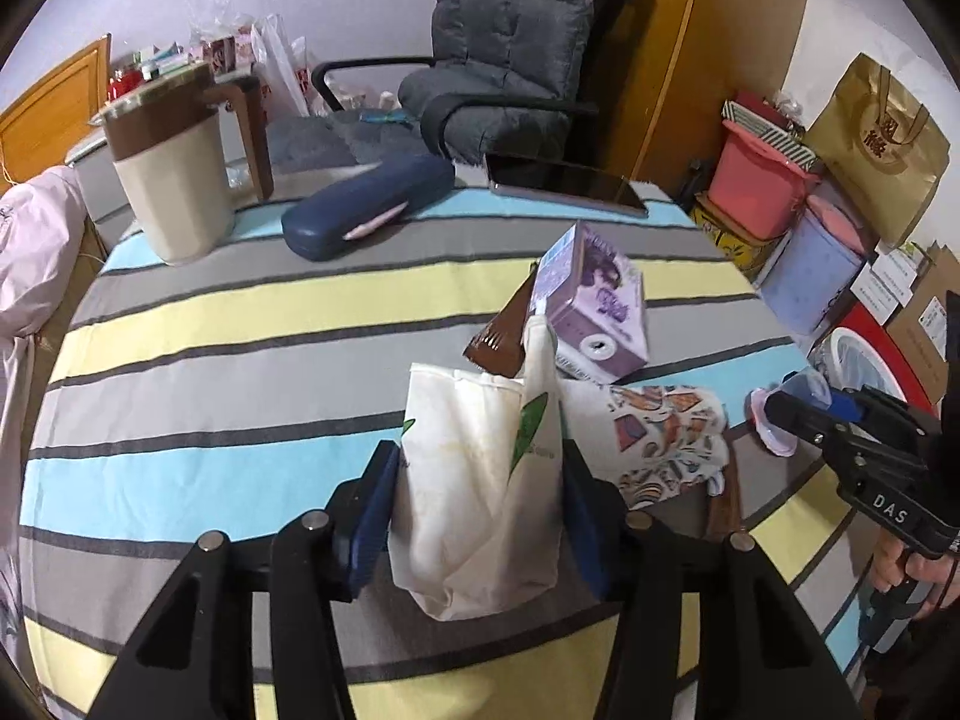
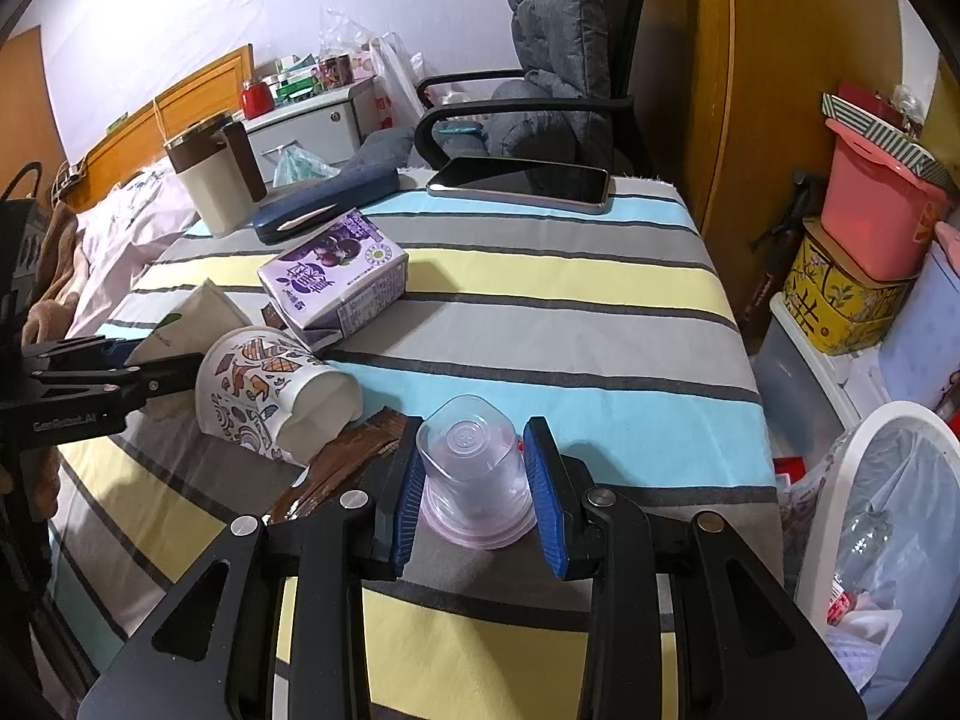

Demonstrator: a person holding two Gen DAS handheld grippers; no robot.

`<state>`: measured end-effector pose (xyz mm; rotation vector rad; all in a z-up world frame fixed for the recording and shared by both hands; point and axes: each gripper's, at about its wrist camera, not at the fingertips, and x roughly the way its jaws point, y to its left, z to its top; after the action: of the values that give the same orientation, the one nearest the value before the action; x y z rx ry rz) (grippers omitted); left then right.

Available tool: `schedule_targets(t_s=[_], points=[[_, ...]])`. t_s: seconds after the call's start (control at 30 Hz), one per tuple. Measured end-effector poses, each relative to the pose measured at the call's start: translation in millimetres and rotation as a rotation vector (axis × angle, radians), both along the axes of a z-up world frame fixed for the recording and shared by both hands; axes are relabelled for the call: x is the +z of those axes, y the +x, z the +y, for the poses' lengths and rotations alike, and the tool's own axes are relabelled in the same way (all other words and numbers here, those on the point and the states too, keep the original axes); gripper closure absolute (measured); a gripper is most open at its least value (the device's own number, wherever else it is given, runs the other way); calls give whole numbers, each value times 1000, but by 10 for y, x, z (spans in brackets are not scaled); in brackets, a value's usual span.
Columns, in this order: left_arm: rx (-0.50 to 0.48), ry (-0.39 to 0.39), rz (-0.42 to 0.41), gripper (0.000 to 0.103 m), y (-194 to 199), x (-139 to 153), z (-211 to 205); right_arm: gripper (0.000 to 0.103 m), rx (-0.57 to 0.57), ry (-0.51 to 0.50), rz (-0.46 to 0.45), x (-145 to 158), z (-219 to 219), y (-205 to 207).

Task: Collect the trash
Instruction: 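Grasp the white paper bag with the left tool while the right tool holds the plastic cup, then carry the paper bag and plastic cup over the bin and open both tools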

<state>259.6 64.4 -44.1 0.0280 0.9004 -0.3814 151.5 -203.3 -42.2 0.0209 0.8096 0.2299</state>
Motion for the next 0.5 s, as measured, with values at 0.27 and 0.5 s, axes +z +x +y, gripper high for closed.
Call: schedule_targets(t_s=[0.27, 0.5], points=[[-2, 18, -58, 49, -211, 220, -78, 68, 0, 18, -36, 117, -37, -106], [-13, 14, -119, 49, -425, 421, -263, 68, -9, 26, -72, 231, -161, -233]])
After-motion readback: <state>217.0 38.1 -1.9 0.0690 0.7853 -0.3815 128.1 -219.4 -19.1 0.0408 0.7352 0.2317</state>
